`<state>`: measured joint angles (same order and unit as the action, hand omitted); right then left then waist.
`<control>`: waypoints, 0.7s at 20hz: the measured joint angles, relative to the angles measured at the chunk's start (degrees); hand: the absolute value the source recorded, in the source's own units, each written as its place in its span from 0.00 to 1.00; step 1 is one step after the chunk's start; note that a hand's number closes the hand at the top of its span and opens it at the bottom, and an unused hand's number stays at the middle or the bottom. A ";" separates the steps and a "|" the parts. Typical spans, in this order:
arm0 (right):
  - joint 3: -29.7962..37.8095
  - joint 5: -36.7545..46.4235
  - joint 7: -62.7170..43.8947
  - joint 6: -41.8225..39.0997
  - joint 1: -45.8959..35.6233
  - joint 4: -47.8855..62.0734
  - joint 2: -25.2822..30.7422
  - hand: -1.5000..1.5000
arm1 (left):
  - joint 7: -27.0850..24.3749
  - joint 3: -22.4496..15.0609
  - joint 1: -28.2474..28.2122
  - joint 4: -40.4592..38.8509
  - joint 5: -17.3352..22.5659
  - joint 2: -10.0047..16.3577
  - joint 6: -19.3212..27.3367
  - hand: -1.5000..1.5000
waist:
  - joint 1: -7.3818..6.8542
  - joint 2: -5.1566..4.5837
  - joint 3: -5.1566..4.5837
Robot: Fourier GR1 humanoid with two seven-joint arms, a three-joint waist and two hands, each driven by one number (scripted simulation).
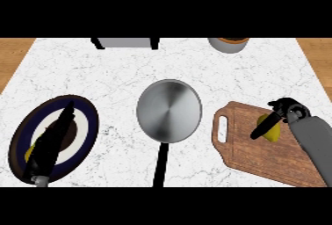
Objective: Pick the lemon from the cutting board and place it in the pan
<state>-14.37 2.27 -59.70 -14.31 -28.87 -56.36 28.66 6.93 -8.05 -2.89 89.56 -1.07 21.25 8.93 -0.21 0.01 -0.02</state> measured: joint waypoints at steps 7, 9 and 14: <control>3.11 5.02 3.25 2.43 0.78 1.74 -2.49 1.00 | -1.41 1.14 -0.78 -0.73 -1.84 -2.31 -1.22 0.50 | 0.02 0.25 -0.40; 4.12 5.65 3.54 2.85 0.95 2.05 -3.17 1.00 | -0.65 1.69 -1.28 0.49 -1.97 -2.19 -1.80 0.50 | 0.01 0.32 -0.49; 6.61 6.59 5.04 4.17 2.11 1.89 -4.60 1.00 | -0.79 2.67 -1.30 0.34 -2.84 -2.77 -2.51 0.50 | 0.05 0.46 -0.68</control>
<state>-7.76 8.87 -54.66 -10.14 -26.77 -54.47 24.06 6.14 -5.37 -4.20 89.90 -3.90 18.48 6.42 -0.16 0.47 -0.70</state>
